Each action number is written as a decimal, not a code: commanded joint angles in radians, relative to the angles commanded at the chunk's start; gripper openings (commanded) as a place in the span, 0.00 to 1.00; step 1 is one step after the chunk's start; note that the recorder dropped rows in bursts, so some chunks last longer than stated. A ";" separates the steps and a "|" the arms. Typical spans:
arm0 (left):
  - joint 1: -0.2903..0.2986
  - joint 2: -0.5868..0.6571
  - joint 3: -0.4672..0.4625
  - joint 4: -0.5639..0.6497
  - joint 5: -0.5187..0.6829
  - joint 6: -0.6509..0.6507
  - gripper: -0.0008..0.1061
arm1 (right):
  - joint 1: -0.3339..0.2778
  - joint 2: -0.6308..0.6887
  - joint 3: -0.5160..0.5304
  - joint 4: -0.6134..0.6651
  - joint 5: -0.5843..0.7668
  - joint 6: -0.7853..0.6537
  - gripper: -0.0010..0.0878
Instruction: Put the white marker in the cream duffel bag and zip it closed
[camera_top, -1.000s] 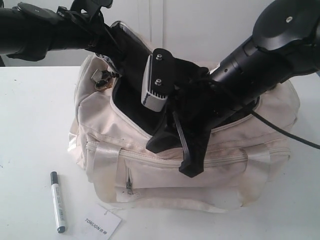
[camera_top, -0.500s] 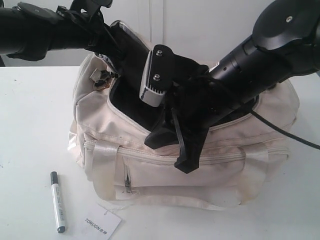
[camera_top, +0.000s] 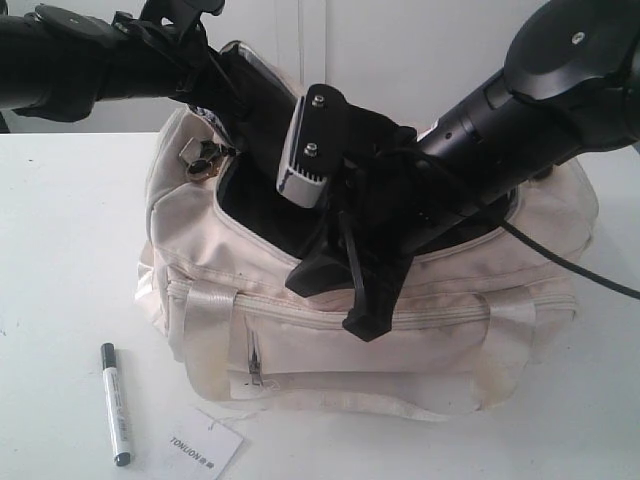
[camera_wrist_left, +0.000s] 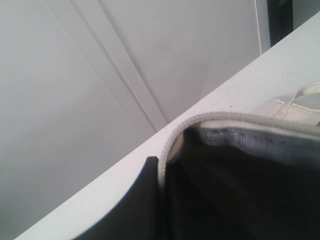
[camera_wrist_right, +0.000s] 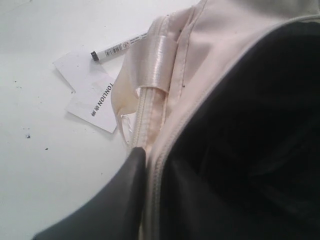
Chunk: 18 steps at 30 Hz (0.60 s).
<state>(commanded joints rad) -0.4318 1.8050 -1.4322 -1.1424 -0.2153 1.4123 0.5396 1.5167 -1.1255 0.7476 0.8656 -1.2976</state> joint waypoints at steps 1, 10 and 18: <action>0.000 0.000 0.000 0.000 0.000 0.000 0.01 | 0.000 0.000 0.000 0.000 0.000 0.000 0.30; 0.000 0.000 0.000 0.000 0.000 0.000 0.01 | 0.000 0.000 0.000 0.000 0.000 0.000 0.41; 0.000 0.000 0.000 0.000 0.000 0.000 0.01 | 0.000 0.000 0.000 -0.002 0.000 0.005 0.41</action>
<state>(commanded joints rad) -0.4318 1.8050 -1.4322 -1.1424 -0.2153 1.4123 0.5396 1.5167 -1.1255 0.7457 0.8656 -1.2931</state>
